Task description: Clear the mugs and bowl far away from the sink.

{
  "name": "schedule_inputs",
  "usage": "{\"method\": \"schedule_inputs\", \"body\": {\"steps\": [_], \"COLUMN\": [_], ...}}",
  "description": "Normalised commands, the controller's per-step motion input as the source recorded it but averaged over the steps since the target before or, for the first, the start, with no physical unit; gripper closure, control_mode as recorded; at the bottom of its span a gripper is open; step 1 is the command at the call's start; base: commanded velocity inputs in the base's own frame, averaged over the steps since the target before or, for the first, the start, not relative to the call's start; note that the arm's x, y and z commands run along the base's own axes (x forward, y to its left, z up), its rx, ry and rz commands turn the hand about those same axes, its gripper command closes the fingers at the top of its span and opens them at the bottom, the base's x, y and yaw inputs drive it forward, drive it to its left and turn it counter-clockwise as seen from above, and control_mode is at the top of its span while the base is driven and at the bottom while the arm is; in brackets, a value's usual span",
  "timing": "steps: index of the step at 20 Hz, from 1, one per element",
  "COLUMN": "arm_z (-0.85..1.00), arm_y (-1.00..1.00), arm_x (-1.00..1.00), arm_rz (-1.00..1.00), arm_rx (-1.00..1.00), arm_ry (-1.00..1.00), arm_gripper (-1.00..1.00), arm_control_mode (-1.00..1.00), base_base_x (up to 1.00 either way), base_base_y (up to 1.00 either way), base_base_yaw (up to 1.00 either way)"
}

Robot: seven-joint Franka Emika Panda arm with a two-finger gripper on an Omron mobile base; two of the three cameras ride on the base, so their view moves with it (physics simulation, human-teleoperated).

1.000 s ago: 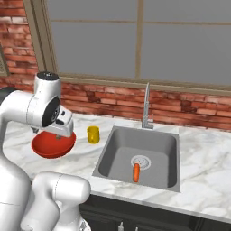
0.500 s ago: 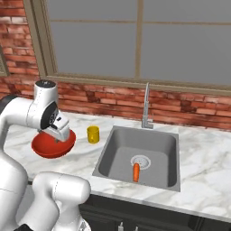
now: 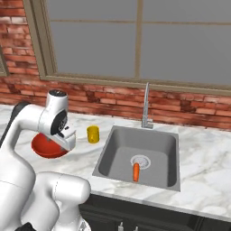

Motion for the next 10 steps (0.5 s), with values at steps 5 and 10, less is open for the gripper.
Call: {"method": "schedule_inputs", "body": {"steps": [5, 10], "arm_z": [-0.31, -0.18], "arm_y": [-0.11, 0.0], "arm_x": [0.19, 0.5], "arm_rz": [0.0, 0.0], "arm_rx": [0.01, 0.0], "arm_ry": [0.09, 0.0], "arm_gripper": [-1.0, -1.0], "arm_control_mode": [-1.0, -1.0], "base_base_x": [0.0, 0.0], "base_base_y": [0.0, 0.0], "base_base_yaw": [0.0, 0.0]}}
